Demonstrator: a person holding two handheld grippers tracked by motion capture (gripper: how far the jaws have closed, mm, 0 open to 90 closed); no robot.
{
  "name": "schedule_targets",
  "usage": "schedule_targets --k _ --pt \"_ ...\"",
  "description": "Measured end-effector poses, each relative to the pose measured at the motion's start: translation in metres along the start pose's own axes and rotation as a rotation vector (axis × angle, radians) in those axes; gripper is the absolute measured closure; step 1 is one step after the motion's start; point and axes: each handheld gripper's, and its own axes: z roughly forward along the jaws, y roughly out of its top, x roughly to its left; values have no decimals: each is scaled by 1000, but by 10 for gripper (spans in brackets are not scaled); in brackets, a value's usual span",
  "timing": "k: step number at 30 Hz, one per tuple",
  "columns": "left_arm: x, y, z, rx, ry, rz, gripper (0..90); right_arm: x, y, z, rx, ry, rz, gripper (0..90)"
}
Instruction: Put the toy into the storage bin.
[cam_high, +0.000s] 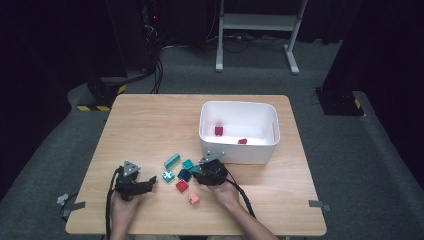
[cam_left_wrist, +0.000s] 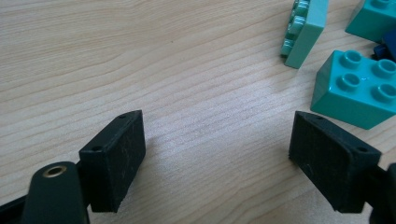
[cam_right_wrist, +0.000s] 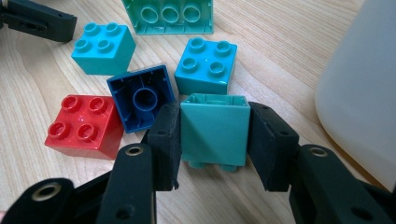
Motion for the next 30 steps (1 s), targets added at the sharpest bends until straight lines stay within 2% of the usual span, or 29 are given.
schedule_targets --k 15,20,30 --pt "0 0 0 0 0 0 187 -1 -2 -9 -15 -19 -16 591" --pt "0 0 0 0 0 0 187 0 -3 -19 -27 -47 -51 591" --pt "0 0 0 0 0 0 187 -5 -2 -36 -51 -34 -50 592"
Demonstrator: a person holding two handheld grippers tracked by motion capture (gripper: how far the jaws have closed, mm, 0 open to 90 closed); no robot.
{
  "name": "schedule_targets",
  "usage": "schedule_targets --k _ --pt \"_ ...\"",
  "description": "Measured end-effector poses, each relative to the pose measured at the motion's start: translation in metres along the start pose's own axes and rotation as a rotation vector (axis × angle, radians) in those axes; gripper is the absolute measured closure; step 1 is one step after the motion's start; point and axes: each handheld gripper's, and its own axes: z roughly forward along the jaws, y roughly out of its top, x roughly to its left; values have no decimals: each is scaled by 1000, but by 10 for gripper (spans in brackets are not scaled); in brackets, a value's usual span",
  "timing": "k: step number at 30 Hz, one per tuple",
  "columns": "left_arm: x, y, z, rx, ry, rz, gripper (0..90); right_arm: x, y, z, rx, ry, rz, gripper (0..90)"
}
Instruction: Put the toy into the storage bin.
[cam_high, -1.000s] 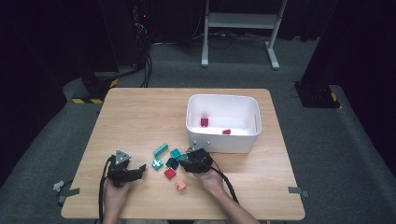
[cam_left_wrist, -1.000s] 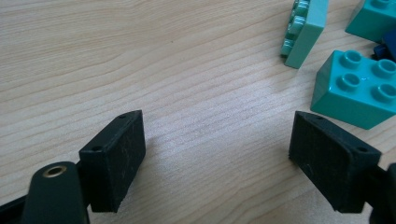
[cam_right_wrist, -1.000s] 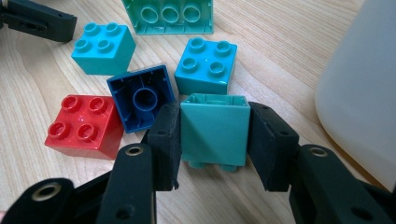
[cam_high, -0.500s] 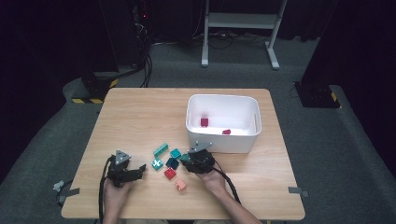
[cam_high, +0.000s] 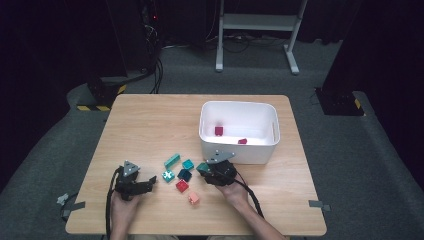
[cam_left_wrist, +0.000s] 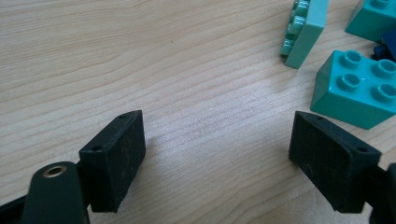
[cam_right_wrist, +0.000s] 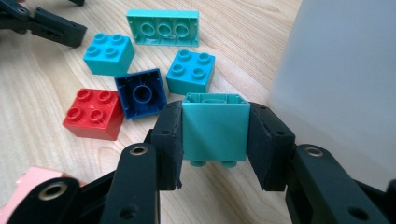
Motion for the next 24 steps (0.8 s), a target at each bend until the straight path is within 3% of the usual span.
schedule_targets --k 24 --pt "0 0 0 0 0 0 187 -9 9 -44 -67 53 4 593"
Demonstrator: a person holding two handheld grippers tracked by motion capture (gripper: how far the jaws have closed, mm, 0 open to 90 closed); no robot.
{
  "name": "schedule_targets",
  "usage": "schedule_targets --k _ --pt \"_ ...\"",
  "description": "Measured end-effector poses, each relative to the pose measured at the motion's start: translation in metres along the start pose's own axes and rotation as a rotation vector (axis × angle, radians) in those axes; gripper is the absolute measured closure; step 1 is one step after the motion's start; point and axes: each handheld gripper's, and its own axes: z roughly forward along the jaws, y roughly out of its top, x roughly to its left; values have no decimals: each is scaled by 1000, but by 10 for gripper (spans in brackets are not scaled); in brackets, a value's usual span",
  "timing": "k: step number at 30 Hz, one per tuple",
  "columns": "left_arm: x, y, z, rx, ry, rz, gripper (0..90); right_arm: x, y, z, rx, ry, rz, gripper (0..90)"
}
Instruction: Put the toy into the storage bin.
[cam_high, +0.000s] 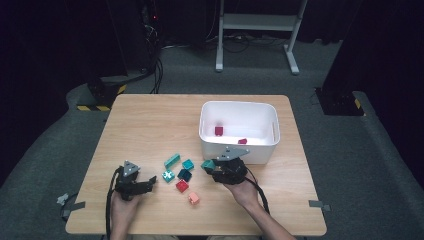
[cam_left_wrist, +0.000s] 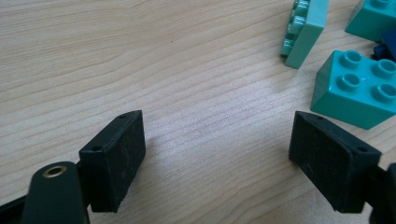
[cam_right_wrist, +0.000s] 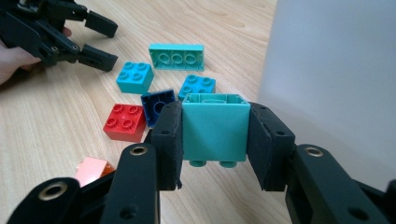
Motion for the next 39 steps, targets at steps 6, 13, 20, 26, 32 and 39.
schedule_targets --k 6,13,20,26,32,39 --pt "0 0 0 0 1 0 187 -5 3 -8 -15 9 27 593" --pt "0 0 0 -1 1 -1 186 -6 6 -15 -23 10 28 593" --pt "0 0 0 -1 2 -2 187 -10 21 -32 -33 29 39 593" --pt "0 0 0 0 2 0 186 -11 31 -44 -50 52 50 593" --pt "0 0 0 -1 0 -1 187 -18 39 -60 -75 48 73 593" --pt "0 0 0 0 0 -1 187 -30 52 -84 -127 19 96 593"
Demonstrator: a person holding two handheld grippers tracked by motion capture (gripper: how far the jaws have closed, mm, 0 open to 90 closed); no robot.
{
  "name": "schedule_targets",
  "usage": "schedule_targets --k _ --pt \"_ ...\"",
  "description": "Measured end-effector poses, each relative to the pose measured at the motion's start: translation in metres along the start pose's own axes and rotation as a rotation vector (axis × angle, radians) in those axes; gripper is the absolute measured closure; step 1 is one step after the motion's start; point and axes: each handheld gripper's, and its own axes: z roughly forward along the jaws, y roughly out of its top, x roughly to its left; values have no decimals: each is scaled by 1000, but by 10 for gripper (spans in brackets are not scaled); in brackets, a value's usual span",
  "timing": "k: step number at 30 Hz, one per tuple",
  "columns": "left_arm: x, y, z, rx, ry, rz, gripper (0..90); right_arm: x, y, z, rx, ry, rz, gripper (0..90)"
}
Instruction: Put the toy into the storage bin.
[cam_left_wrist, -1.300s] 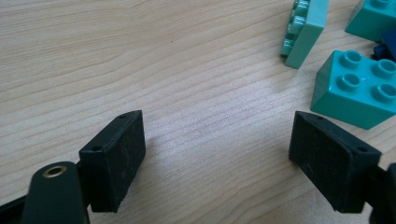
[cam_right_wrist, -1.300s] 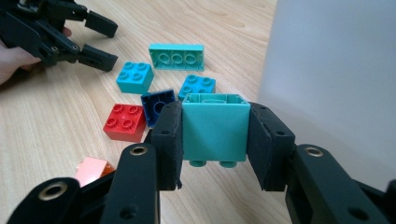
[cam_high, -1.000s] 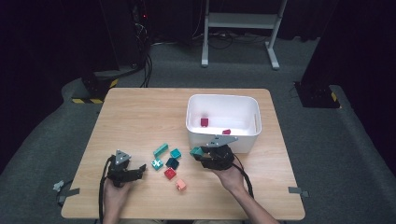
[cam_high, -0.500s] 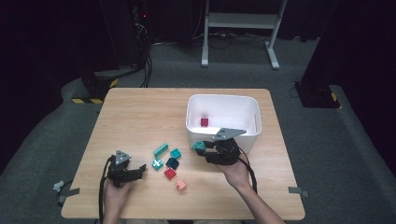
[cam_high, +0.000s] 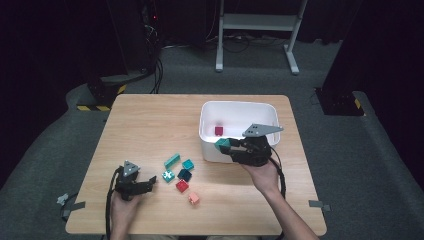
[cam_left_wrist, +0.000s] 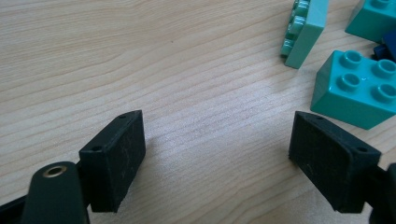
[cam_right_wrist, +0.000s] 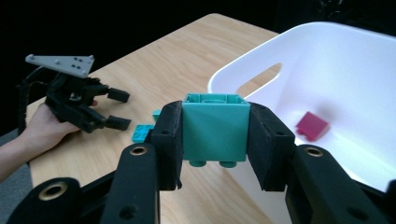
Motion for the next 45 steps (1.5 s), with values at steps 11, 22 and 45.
schedule_targets --k 11,22,45 --pt "0 0 0 0 1 1 187 -25 10 -5 -3 -58 56 593" --pt "0 0 0 0 1 1 187 -49 11 -2 1 -108 110 592" --pt "0 0 0 0 1 -1 187 -74 3 11 91 -195 138 532"
